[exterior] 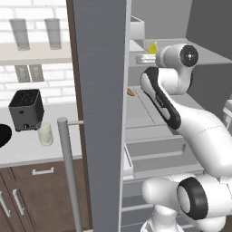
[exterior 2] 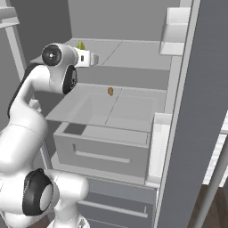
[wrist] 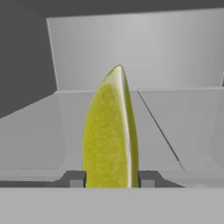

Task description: Grab a lemon wedge from the fridge and one ice cube from the ice bowl, and put them in the glass of lemonade.

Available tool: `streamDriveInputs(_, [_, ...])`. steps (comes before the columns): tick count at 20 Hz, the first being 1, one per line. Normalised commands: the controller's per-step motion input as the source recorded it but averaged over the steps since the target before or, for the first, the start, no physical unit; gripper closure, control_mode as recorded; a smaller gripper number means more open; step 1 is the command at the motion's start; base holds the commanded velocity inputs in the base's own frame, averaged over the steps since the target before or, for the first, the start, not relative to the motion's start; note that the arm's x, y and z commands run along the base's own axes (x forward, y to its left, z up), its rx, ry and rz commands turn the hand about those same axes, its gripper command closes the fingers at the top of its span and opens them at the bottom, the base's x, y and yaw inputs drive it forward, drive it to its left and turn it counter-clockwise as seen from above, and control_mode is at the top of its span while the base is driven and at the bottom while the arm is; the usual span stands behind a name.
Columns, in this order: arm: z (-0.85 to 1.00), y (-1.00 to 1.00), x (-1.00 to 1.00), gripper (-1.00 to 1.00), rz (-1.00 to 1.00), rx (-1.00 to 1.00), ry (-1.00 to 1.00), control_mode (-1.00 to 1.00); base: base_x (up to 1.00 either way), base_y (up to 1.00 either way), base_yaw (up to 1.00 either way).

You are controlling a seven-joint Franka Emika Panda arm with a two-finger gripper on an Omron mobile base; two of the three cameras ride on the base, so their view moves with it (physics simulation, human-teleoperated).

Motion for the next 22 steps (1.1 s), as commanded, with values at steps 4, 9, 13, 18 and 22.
streamDriveInputs(4, [0.14, -0.14, -1.0, 1.0, 0.0, 0.14, 0.01, -1.0, 0.0, 0.0, 0.0])
streamDriveInputs(9, [0.07, -0.08, -1.0, 1.0, 0.0, 0.1, 0.16, -1.0, 0.0, 0.0, 0.0])
streamDriveInputs(13, [-0.91, -0.01, -1.0, 1.0, 0.0, 0.02, 0.51, -1.0, 0.0, 0.0, 0.0])
streamDriveInputs(18, [-1.0, -0.18, -1.0, 1.0, 0.0, 0.0, 0.55, -1.0, 0.0, 0.0, 0.0])
streamDriveInputs(22, [-0.95, -0.82, -1.0, 1.0, -0.07, 0.0, 0.19, -1.0, 0.0, 0.0, 0.0])
